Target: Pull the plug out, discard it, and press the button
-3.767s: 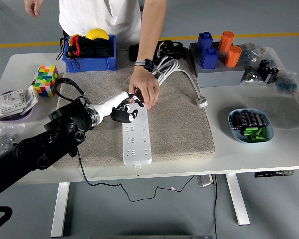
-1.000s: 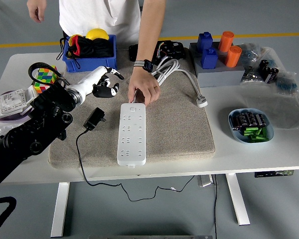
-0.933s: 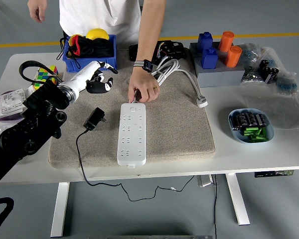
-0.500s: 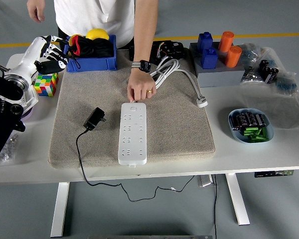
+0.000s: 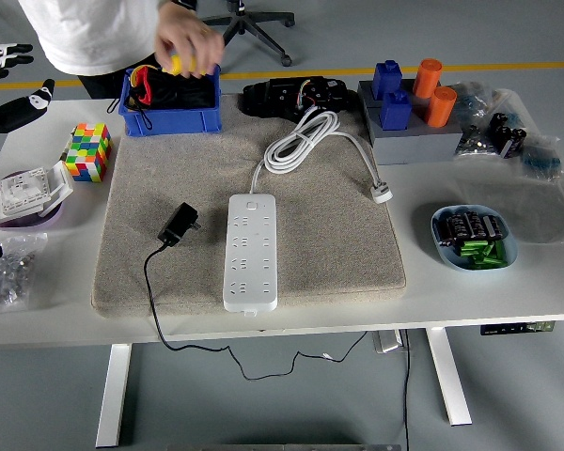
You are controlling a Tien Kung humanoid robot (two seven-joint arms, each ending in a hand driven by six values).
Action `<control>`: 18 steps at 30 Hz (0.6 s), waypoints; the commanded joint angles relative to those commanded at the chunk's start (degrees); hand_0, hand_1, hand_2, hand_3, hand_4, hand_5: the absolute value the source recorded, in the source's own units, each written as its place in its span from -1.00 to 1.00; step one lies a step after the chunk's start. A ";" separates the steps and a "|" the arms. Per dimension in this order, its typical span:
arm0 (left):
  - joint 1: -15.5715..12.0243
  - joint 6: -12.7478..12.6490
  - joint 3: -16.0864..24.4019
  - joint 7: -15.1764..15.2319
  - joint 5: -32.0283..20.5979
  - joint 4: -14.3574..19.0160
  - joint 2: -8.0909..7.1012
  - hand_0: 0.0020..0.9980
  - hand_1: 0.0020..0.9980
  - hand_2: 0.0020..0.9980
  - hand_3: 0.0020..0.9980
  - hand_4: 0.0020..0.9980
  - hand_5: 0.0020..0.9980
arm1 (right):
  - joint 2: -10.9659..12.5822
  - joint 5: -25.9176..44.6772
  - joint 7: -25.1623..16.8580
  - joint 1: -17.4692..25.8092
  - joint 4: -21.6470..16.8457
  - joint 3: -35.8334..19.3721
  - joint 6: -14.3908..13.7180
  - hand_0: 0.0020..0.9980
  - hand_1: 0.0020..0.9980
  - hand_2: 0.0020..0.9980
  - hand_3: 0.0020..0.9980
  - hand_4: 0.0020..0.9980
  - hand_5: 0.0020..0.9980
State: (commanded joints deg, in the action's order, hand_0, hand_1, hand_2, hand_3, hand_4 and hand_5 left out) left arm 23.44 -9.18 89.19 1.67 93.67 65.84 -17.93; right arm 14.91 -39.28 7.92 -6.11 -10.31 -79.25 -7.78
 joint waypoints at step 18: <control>-4.53 2.06 2.65 -1.45 -0.04 2.03 -3.18 0.73 0.75 0.58 0.58 0.40 -0.60 | -1.20 -1.72 -0.16 1.02 0.00 -3.11 0.10 0.49 0.31 0.28 0.22 0.30 -0.07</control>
State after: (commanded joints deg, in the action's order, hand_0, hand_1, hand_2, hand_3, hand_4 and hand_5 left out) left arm 18.91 -7.12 91.84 0.22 93.63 67.87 -21.10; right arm 13.71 -41.00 7.76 -5.09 -10.31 -82.35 -7.68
